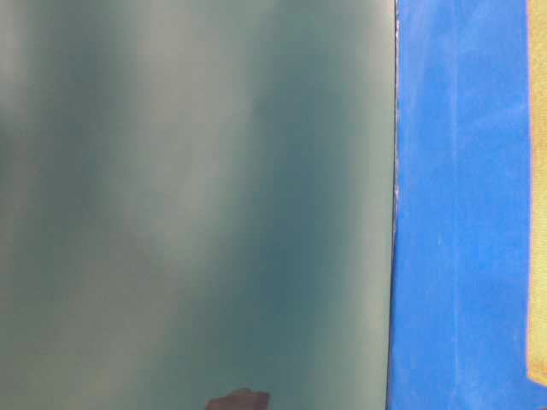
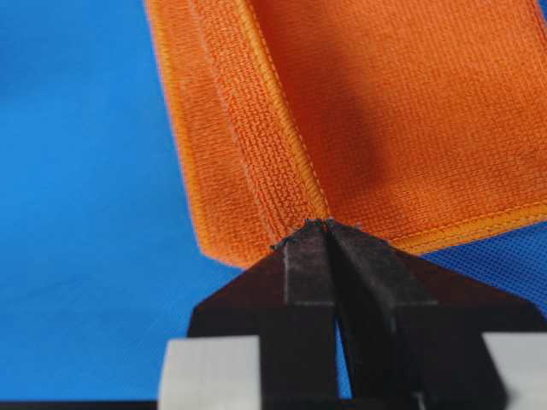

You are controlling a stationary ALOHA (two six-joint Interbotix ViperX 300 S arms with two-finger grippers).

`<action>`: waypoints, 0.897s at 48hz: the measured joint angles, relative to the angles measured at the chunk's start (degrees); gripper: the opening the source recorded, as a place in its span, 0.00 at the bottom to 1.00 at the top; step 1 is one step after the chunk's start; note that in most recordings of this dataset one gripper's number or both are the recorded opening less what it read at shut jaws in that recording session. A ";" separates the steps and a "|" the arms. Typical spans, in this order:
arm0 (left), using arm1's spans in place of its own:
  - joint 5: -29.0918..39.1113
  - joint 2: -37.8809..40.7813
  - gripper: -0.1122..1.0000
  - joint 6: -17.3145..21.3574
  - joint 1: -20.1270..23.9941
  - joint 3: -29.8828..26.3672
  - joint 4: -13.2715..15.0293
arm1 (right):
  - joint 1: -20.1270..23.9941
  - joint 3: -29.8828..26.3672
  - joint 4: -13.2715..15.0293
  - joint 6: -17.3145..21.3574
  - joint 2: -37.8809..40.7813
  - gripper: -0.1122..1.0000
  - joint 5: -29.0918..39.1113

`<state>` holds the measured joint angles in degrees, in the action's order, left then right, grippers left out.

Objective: Fold the orange towel.
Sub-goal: 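Lift the top corners and fold them down toward the bottom edge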

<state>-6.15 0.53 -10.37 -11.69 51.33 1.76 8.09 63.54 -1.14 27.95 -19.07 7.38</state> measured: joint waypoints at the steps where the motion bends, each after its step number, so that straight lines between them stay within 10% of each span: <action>1: -0.09 0.18 0.12 0.00 0.00 0.00 0.00 | 0.35 -0.18 0.09 0.26 0.62 0.12 -0.26; 16: -0.09 1.23 0.23 0.00 0.97 -0.09 0.00 | 1.41 -1.41 0.00 2.64 3.96 0.14 -1.14; 27: 0.53 1.05 0.76 0.09 1.32 -0.09 0.00 | 2.99 -2.29 0.00 3.60 3.96 0.68 -1.76; 43: 4.31 -6.33 0.69 1.05 4.31 0.00 0.00 | 2.37 -3.08 5.01 2.64 -3.69 0.63 0.00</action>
<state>-1.85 -5.80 -9.32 -7.38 51.33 1.76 10.46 60.47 3.87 30.59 -22.76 7.38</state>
